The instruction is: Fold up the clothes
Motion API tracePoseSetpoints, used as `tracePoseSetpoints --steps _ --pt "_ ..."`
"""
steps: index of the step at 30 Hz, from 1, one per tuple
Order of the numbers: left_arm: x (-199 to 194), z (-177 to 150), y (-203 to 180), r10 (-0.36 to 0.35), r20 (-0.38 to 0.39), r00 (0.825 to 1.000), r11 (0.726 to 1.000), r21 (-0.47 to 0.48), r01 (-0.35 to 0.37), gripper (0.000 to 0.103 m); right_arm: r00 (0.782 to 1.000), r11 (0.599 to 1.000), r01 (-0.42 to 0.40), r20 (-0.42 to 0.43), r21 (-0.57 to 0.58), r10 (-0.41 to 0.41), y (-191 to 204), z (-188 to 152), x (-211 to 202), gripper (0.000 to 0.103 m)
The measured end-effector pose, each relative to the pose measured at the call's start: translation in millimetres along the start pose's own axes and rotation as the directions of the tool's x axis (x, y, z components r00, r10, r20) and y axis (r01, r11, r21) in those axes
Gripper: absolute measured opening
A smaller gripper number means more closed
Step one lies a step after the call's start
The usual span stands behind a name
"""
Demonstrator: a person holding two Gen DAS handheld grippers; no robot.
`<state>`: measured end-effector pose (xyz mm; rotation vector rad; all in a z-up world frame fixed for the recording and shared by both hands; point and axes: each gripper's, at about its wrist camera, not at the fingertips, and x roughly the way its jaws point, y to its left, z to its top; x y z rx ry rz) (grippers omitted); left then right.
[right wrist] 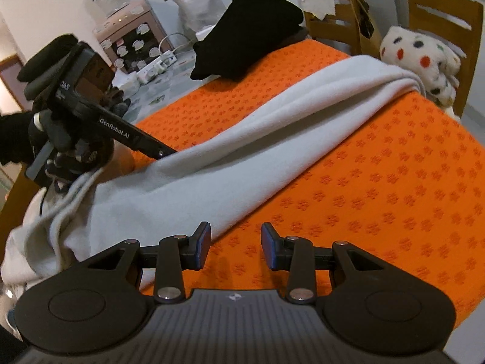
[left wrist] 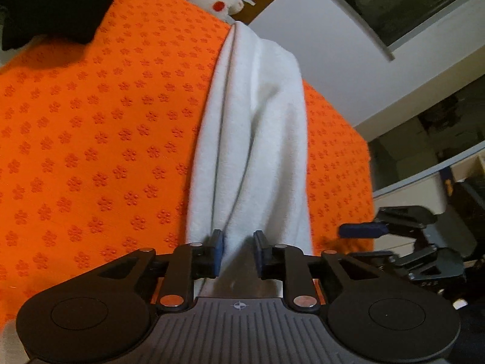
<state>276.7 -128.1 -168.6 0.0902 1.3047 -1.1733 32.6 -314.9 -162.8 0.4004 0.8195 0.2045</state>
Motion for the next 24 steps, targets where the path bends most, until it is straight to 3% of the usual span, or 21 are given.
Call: tracePoseSetpoints --steps 2,4,7,12,17,18,22,24 --pt "-0.7 -2.1 -2.9 -0.006 0.0 1.0 1.0 0.024 0.006 0.022 1.0 0.999 -0.015 0.001 0.036 0.015 2.5 0.8 7.1 0.043" --pt "-3.7 -6.6 -8.5 0.011 0.025 1.0 0.998 0.06 -0.013 0.006 1.0 0.997 -0.031 -0.004 0.075 0.031 3.6 1.9 14.7 0.044" --pt "-18.7 -14.5 -17.7 0.074 0.118 0.99 0.991 0.104 -0.087 0.005 0.998 0.991 -0.05 -0.02 0.124 0.053 4.8 2.3 27.0 0.045" --pt "-64.2 -20.7 -0.2 0.206 0.297 0.932 0.976 -0.002 -0.216 0.005 0.997 0.982 -0.071 -0.014 0.178 0.074 5.7 -0.5 37.4 0.05" --pt "-75.3 -25.2 8.2 0.266 0.338 0.903 0.962 -0.034 -0.271 0.005 0.997 0.97 -0.069 -0.01 0.233 0.073 4.3 -2.3 47.3 0.05" --pt "-76.4 -25.1 6.0 0.265 0.347 0.9 0.962 -0.033 -0.271 0.005 0.997 0.969 -0.072 -0.008 0.237 0.076 4.9 -1.7 48.5 0.05" --pt "-77.3 -26.0 9.3 0.186 0.346 0.92 0.982 -0.037 -0.184 0.005 0.996 0.964 -0.092 0.002 0.248 0.094 7.9 1.6 52.7 0.05" --pt "-75.3 -26.2 11.1 0.177 0.344 0.922 0.984 -0.033 -0.176 0.005 0.995 0.962 -0.101 0.007 0.253 0.103 9.5 3.3 54.8 0.049"
